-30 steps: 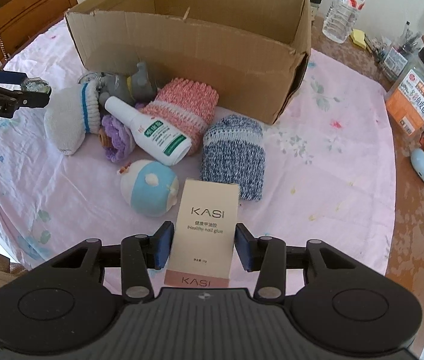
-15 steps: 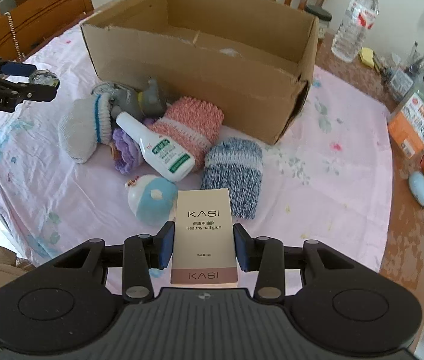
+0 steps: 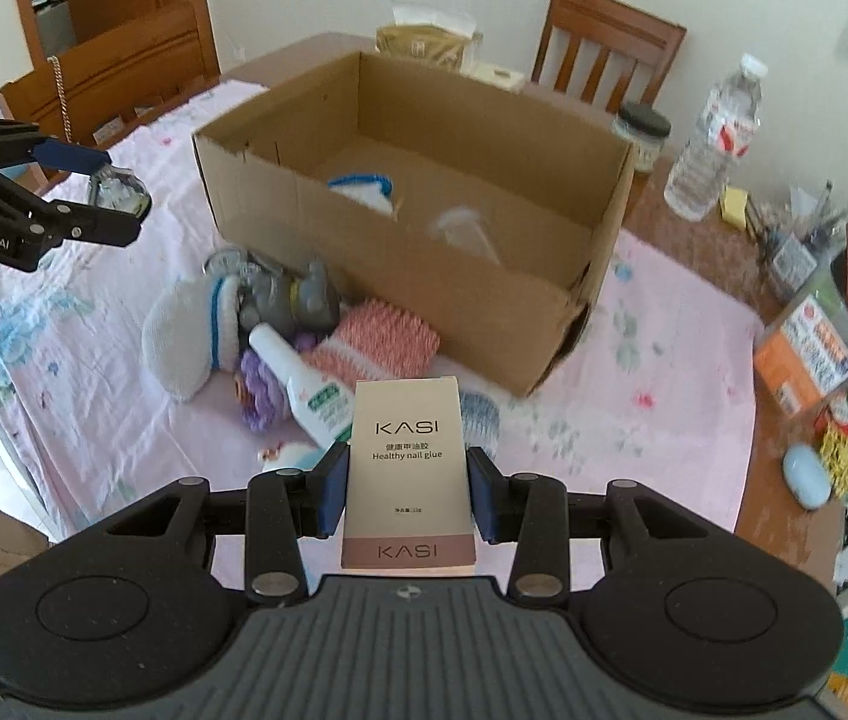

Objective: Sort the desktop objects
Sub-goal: 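Lift the tape and KASI box and carry both over the cardboard box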

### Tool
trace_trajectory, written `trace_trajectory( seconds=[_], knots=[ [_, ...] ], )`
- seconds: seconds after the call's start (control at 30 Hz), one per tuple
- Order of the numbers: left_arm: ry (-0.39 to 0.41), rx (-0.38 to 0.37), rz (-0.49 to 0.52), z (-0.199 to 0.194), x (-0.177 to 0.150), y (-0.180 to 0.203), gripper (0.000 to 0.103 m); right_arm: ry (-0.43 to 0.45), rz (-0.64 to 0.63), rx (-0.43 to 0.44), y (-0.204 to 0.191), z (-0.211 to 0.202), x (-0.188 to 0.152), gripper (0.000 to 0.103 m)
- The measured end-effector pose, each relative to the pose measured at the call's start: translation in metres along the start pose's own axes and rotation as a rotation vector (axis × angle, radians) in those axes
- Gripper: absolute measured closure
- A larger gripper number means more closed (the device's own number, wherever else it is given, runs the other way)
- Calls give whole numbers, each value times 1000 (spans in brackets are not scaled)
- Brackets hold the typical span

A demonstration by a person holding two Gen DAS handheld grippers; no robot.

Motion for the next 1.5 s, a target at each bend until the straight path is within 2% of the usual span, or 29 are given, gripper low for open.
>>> trace_trajectory(
  seconds=[0.47, 0.73, 0.97, 1.2, 1.5],
  knots=[
    [61, -24, 50, -3, 37, 8, 13, 100, -77, -22, 14, -15, 38, 57],
    [97, -34, 66, 12, 63, 15, 13, 162, -100, -37, 28, -13, 71, 57],
    [96, -34, 83, 33, 79, 21, 13, 196, -118, -24, 37, -3, 104, 57],
    [74, -34, 99, 58, 87, 27, 13, 191, -127, -24, 46, 16, 132, 57],
    [41, -59, 95, 81, 91, 35, 13, 183, -119, -19, 58, 35, 149, 57]
  ],
)
Point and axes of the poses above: each gripper's, at about its wrist camera, not at the fingertips, and z roughly the way its jaws point, y to its right, x to its top, the point moved 1 cm from there along z, roughly the way its jaws point, and after that the axes turned 2 degrees about -z, right-handed, at the moved point
